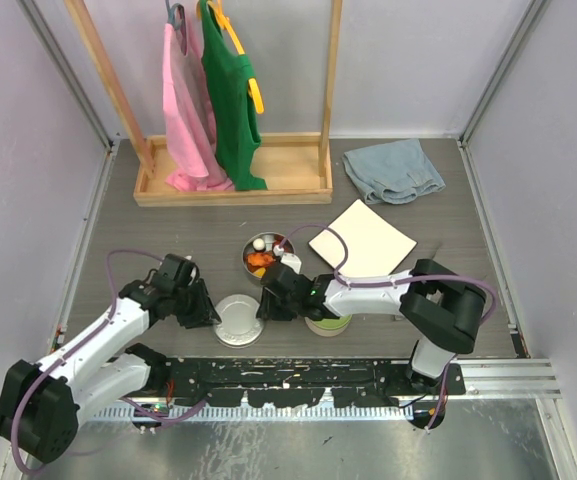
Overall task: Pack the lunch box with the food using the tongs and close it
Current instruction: Pick up the box lid from the center of the board.
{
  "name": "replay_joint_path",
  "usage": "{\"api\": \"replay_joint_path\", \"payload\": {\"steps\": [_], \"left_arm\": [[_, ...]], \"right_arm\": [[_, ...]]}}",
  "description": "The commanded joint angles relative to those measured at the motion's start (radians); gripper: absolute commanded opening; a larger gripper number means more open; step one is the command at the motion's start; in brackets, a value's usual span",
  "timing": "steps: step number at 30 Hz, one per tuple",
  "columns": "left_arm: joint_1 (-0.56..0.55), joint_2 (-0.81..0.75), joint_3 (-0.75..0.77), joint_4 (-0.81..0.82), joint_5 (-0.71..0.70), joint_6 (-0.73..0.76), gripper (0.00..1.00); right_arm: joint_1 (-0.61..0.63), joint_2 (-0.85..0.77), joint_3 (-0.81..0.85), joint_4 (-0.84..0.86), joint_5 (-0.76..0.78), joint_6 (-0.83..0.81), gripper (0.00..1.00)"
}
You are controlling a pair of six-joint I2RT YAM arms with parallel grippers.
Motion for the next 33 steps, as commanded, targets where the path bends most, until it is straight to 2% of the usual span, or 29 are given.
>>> {"api": "replay_joint_path", "payload": {"steps": [1,33], "left_arm": [[-0.008,-0.027,0.067,0.048,0.071,-0.029,0.25],[-0.008,-0.073,0.22,-0.069,0.045,-0.055,0.25]], "right_arm": [[0.014,-0.066,0.047,0.085,-0.031,0.023,0.31],[0.012,-0.174,0.155,0.018,-0.013,0.033,0.3]]}}
